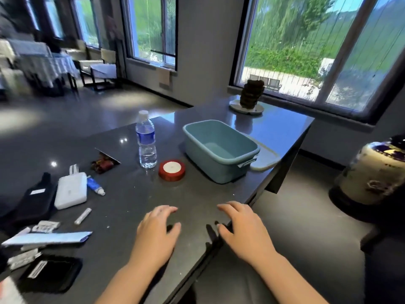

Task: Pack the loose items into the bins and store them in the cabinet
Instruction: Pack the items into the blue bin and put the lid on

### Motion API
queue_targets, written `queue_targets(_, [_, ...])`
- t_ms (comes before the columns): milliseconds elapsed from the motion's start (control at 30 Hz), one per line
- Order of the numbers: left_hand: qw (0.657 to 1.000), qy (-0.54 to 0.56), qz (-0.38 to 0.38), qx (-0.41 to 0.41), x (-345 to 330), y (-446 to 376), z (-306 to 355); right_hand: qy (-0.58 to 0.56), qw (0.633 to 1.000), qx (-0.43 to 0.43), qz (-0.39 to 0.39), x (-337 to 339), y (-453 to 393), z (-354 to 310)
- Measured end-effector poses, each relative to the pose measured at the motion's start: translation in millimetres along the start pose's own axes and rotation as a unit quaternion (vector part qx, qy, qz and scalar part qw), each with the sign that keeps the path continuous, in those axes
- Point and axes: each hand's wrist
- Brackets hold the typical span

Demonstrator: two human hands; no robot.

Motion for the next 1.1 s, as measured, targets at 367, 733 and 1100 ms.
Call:
queue_targets(367, [0.998, -0.019, 0.048, 0.027, -35, -137, -15, -0.019, 0.996, 0.016, 0.089, -18, -149, 20])
queue_targets(733, [0.983, -0.058, 0.074, 0.16, -105, -206, -33, -0.024, 0.998, 0.062, 0.003, -42, -245, 45])
queue_targets(1100, [0.953, -0.036, 0.177, 0.244, -140, -221, -43, -0.089, 0.986, 0.138, 0.018, -44, -242, 59])
Point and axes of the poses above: each hand's wrist, its own y-axis away from the middle knuckle, its own x-axis out of the back of the hand, z = x × y, and after that the axes turned 7 degrees about z, right-handed
